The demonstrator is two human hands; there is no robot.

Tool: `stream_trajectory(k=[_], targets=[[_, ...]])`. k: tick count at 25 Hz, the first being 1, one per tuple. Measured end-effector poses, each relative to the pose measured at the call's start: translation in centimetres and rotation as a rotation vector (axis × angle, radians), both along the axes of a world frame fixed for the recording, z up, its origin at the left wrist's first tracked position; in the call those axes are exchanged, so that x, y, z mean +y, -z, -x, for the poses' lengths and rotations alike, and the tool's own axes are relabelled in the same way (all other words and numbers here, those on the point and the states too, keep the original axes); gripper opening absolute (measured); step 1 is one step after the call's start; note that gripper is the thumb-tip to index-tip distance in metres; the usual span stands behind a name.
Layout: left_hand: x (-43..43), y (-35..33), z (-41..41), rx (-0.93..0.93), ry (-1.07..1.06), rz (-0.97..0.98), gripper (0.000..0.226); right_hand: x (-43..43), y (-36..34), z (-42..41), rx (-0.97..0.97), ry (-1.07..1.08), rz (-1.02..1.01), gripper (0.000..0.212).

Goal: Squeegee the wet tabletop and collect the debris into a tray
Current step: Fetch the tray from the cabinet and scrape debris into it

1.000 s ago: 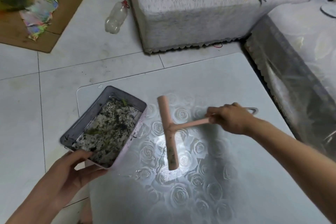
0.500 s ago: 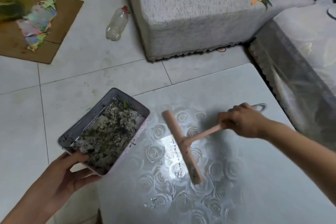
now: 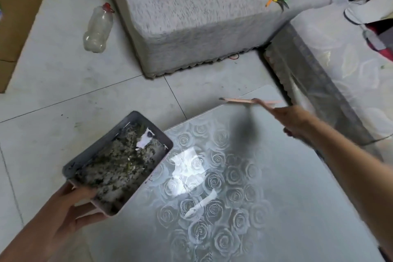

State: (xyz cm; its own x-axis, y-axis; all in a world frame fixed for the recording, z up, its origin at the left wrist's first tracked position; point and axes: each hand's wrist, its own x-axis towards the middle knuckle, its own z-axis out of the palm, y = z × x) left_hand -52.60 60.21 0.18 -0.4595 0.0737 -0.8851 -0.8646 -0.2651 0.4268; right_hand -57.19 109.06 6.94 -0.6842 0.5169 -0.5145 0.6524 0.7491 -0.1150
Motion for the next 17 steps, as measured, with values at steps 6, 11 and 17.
stream_trajectory(k=[6, 11, 17], targets=[[2.7, -0.9, 2.6, -0.01, 0.061, -0.023, 0.031, -6.5, -2.8, -9.4, -0.215, -0.081, 0.061, 0.06], [3.9, -1.4, 3.8, -0.009, 0.128, -0.044, 0.039, -1.6, -4.7, -0.5, -0.16, 0.14, 0.059, 0.029], [3.5, -1.6, 3.8, 0.005, 0.182, -0.038, 0.042, -7.5, -1.1, -6.2, -0.134, -0.037, 0.068, 0.075]])
